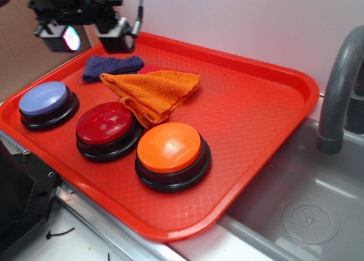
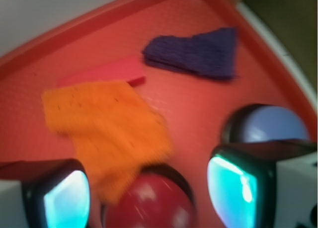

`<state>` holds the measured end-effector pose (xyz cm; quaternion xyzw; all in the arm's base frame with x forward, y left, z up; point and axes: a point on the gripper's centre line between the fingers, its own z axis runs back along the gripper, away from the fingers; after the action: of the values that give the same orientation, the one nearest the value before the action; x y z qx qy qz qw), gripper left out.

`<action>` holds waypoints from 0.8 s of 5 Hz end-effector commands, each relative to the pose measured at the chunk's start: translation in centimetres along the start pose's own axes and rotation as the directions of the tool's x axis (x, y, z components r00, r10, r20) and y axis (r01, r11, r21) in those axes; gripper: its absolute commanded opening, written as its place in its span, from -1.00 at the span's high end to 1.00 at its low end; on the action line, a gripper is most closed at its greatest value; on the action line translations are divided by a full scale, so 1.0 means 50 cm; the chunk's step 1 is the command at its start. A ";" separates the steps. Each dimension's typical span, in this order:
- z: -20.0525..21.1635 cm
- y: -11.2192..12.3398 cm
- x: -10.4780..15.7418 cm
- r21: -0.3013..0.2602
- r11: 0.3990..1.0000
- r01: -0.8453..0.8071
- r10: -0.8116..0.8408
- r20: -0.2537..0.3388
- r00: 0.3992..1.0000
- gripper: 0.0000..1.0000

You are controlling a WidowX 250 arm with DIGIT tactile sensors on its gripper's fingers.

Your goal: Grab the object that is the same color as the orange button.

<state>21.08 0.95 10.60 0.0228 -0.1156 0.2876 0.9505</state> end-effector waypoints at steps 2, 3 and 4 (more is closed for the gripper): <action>-0.158 -0.027 0.028 -0.012 0.999 0.034 -0.035 -0.113 0.993 -1.00; -0.177 -0.026 0.029 0.028 0.999 0.040 -0.035 -0.154 0.987 1.00; -0.177 -0.031 0.032 0.007 0.999 0.051 -0.049 -0.177 0.983 1.00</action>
<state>24.56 0.91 2.17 0.0067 -0.0088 0.2627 0.9648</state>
